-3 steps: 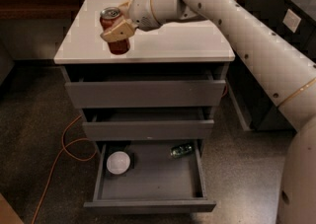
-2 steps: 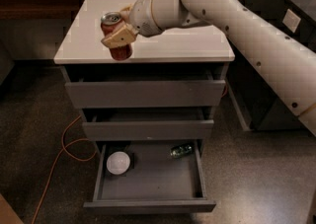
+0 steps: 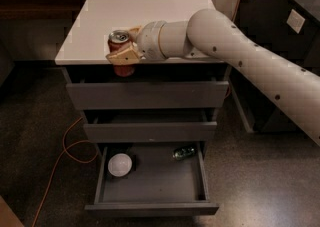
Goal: Place coke can into bottom drawer
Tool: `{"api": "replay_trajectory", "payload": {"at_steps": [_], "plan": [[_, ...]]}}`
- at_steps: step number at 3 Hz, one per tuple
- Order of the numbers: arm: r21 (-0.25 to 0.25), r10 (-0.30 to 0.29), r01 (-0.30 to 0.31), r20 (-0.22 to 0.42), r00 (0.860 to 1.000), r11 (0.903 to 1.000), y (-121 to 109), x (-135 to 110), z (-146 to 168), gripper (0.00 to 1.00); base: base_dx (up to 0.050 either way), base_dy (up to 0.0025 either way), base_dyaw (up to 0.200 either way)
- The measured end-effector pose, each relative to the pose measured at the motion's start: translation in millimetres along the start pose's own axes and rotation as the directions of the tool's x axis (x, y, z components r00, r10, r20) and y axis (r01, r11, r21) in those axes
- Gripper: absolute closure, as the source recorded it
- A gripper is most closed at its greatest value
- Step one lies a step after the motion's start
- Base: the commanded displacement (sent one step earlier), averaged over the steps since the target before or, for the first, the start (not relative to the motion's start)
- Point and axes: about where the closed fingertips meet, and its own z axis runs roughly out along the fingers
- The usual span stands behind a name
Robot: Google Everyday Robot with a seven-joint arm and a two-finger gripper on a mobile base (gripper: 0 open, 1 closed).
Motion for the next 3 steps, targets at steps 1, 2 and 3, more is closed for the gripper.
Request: {"api": "replay_trajectory", "payload": {"at_steps": [1, 2, 3], "plan": [[-0.007, -0.001, 0.001, -0.002, 1.0, 1.0, 1.7, 0.0, 0.7, 1.0, 0.0, 0.0, 0.0], [-0.024, 0.008, -0.009, -0.02, 1.0, 0.9997, 21.4, 4.4, -16.0, 1.0, 0.0, 0.0, 0.0], [-0.058, 0.033, -0.036, -0.044, 0.998, 0.9977, 48.5, 20.0, -35.5, 1.0, 0.0, 0.0, 0.0]]}}
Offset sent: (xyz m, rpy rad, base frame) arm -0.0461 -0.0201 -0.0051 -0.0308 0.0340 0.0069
